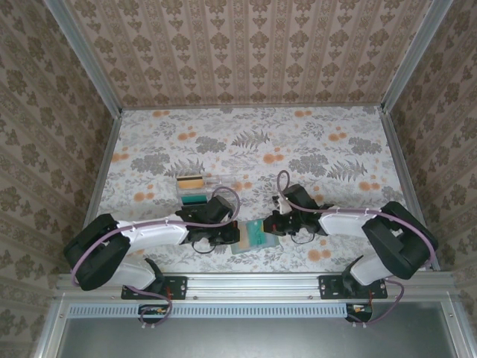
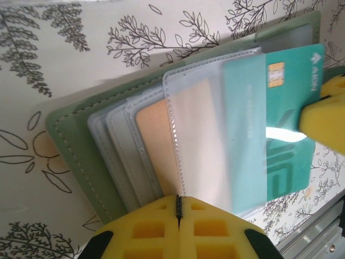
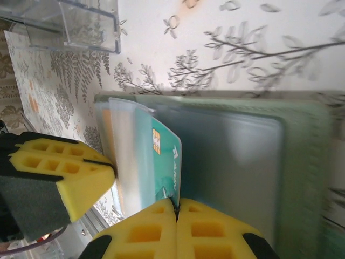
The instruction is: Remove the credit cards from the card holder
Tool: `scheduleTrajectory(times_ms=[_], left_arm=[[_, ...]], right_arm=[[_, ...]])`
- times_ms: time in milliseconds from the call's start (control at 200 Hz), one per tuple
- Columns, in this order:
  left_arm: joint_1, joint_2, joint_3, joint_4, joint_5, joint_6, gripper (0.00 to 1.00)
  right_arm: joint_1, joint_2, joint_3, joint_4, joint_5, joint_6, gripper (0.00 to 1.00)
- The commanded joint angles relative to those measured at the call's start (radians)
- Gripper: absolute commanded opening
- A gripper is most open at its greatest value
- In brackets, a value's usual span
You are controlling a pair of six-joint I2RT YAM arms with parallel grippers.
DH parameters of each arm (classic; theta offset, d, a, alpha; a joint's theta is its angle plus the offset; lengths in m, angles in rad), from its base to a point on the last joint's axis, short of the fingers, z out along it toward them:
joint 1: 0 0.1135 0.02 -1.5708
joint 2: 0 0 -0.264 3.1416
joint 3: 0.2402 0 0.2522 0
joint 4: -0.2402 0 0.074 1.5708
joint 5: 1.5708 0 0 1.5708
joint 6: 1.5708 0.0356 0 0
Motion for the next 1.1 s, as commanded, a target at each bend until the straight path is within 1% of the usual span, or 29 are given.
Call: scheduleTrajectory(times_ms=[0, 75, 215, 265, 340, 455, 470, 500, 565, 625, 680, 795, 920, 1015, 1095], left_arm=[[0.017, 0.008, -0.018, -0.108, -0.014, 0.031, 0.0], [0.024, 0.004, -0.012, -0.114, -0.011, 0.037, 0.0], [0.036, -0.022, 0.031, -0.146, -0.005, 0.05, 0.0], [0.046, -0.041, 0.052, -0.161, -0.006, 0.052, 0.07], [0.064, -0.079, 0.083, -0.179, -0.003, 0.054, 0.23], [0.103, -0.148, 0.118, -0.169, 0.0, 0.038, 0.39], [0.11, -0.154, 0.12, -0.164, -0.002, 0.035, 0.43], [0.123, -0.174, 0.124, -0.149, -0.004, 0.024, 0.47], [0.148, -0.218, 0.123, -0.102, -0.016, -0.002, 0.51], [0.175, -0.259, 0.112, -0.041, -0.015, -0.031, 0.53], [0.203, -0.288, 0.099, 0.021, -0.003, -0.061, 0.53], [0.26, -0.312, 0.074, 0.158, 0.069, -0.123, 0.52], [0.29, -0.289, 0.074, 0.267, 0.151, -0.159, 0.5], [0.292, -0.248, 0.092, 0.319, 0.212, -0.169, 0.48], [0.291, -0.219, 0.098, 0.378, 0.253, -0.187, 0.47]], right_arm=[[-0.046, -0.057, -0.034, -0.131, 0.011, -0.068, 0.04], [-0.074, -0.116, -0.044, -0.164, 0.004, -0.079, 0.03], [-0.088, -0.217, -0.03, -0.24, 0.014, -0.086, 0.03], [-0.087, -0.252, -0.015, -0.271, 0.023, -0.091, 0.02], [-0.089, -0.298, 0.009, -0.313, 0.036, -0.098, 0.01], [-0.093, -0.334, 0.056, -0.349, 0.04, -0.105, 0.0], [-0.094, -0.335, 0.064, -0.349, 0.038, -0.105, 0.0], [-0.093, -0.337, 0.08, -0.35, 0.036, -0.105, 0.0], [-0.095, -0.333, 0.118, -0.345, 0.023, -0.104, 0.0], [-0.095, -0.323, 0.157, -0.337, 0.007, -0.101, 0.0], [-0.096, -0.312, 0.193, -0.32, -0.01, -0.095, 0.0], [-0.105, -0.284, 0.247, -0.244, -0.05, -0.055, 0.0], [-0.111, -0.245, 0.284, -0.137, -0.095, 0.004, 0.0], [-0.111, -0.218, 0.297, -0.064, -0.129, 0.048, 0.0], [-0.112, -0.203, 0.302, -0.039, -0.142, 0.061, 0.0]])
